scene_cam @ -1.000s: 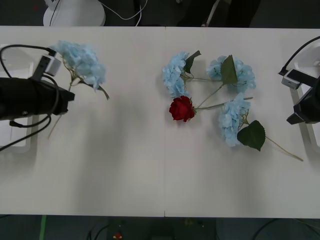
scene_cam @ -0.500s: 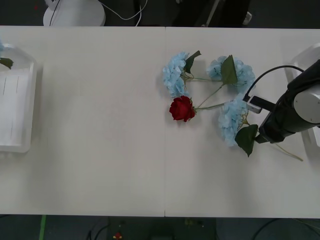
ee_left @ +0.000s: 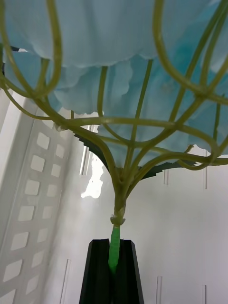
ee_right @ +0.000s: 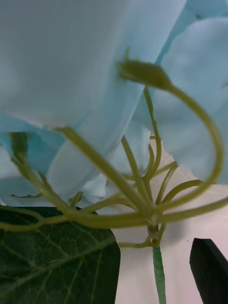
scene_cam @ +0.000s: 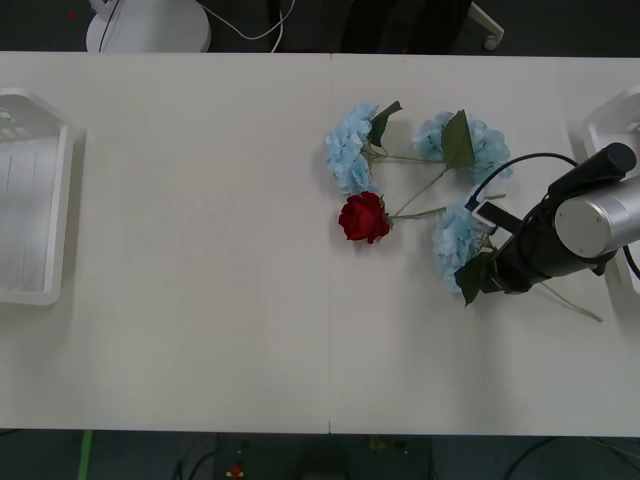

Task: Put the red flowers into the right box and the blue flowers into the left box

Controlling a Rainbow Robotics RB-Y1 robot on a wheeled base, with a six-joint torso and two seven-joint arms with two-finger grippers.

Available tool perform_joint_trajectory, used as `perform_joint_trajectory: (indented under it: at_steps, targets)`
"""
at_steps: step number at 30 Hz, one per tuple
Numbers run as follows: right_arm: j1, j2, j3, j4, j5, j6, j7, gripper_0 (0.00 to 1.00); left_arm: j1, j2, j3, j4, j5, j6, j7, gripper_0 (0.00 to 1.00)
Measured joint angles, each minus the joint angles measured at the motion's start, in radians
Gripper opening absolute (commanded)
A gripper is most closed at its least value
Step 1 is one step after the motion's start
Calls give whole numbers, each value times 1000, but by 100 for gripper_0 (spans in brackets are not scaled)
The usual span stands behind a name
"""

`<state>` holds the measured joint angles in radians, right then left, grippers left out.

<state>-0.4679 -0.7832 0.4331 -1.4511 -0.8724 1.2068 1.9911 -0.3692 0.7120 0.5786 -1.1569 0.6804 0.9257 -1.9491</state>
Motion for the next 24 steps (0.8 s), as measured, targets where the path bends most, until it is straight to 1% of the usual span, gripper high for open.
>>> perform_joint_trajectory:
  at_steps: [1, 2, 3, 4, 5, 6, 7, 8, 9, 11, 13, 19, 24]
  targets:
    - [0, 4, 0, 6, 0, -3, 0, 90, -3, 0, 0, 5, -3, -2, 0, 32]
    - [0, 7, 0, 10, 0, -7, 0, 89, -6, 0, -1, 10, -6, -3, 0, 42]
    - [0, 9, 0, 14, 0, -9, 0, 76, -10, 0, -1, 13, -8, -3, 0, 51]
    - [0, 10, 0, 16, 0, -11, 0, 65, -15, 0, -3, 16, -9, -3, 0, 55]
    - [0, 11, 0, 17, 0, -12, 0, 42, -19, 0, -5, 19, -9, -3, 0, 62]
    - [0, 12, 0, 18, 0, -12, 0, 24, -24, 0, -7, 20, -9, -3, 0, 66]
    - [0, 12, 0, 18, 0, -12, 0, 15, -30, 0, -11, 21, -7, -3, 0, 69]
    - [0, 12, 0, 19, 0, -12, 0, 13, -34, 0, -16, 22, 2, -3, 0, 71]
    - [0, 13, 0, 19, 0, -12, 0, 6, -37, 0, -21, 22, 28, -3, 0, 74]
    - [0, 13, 0, 19, 0, -12, 0, 0, -44, 0, -32, 23, 105, 0, 0, 74]
    - [0, 13, 0, 20, 0, -12, 0, 0, -53, 0, -39, 24, 204, 31, 0, 75]
    - [0, 13, 0, 20, 0, -14, 0, 0, -99, 0, -63, 13, 451, 197, 0, 75]
    - [0, 13, -1, 18, -8, -23, 0, 0, -106, -3, -174, -56, 598, 219, 0, 76]
